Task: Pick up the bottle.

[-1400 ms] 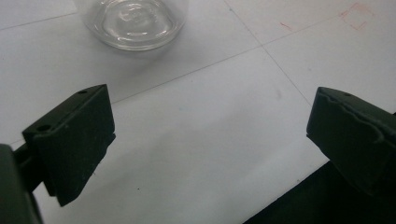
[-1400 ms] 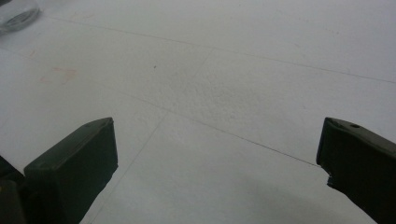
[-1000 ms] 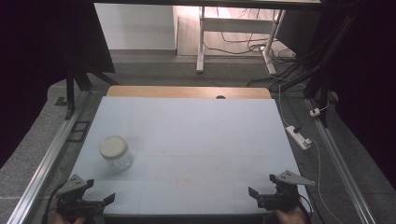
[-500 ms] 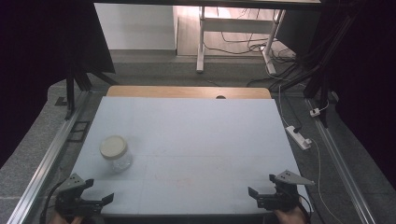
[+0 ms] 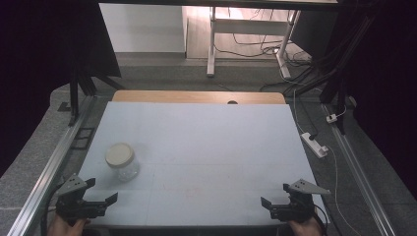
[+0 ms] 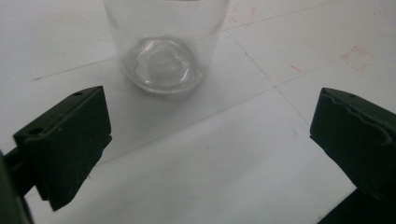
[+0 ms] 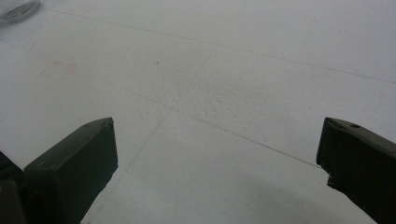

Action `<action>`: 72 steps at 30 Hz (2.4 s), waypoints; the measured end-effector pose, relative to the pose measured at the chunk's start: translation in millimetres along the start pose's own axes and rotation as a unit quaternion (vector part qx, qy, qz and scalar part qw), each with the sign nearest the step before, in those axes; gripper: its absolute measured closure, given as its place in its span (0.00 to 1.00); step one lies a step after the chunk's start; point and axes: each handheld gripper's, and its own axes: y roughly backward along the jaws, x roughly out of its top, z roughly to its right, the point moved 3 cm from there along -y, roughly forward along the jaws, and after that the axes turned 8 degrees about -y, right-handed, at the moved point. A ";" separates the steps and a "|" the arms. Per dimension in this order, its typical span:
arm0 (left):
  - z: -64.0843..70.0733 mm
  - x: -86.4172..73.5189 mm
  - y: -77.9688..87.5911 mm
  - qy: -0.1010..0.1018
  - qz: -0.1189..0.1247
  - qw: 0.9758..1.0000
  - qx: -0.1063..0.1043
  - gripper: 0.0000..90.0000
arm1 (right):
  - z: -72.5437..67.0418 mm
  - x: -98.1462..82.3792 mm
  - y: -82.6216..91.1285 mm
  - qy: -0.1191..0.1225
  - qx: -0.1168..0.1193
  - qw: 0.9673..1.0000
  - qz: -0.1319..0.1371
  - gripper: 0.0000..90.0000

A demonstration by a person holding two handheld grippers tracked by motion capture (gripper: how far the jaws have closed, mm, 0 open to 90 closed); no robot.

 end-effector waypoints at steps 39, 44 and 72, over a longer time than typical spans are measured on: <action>-36.9 33.1 -57.2 -0.043 -0.005 0.999 -0.031 0.00 | -0.9 -0.1 -0.8 0.004 0.003 1.000 -0.004 0.00; -39.5 35.7 -65.0 -0.045 -0.002 0.998 -0.032 0.00 | -0.8 -0.1 -0.8 0.005 0.003 1.000 -0.004 0.00; -40.5 41.9 -80.3 -0.075 0.007 0.997 -0.017 0.07 | -0.8 -0.1 -0.7 0.005 0.005 1.000 -0.004 0.00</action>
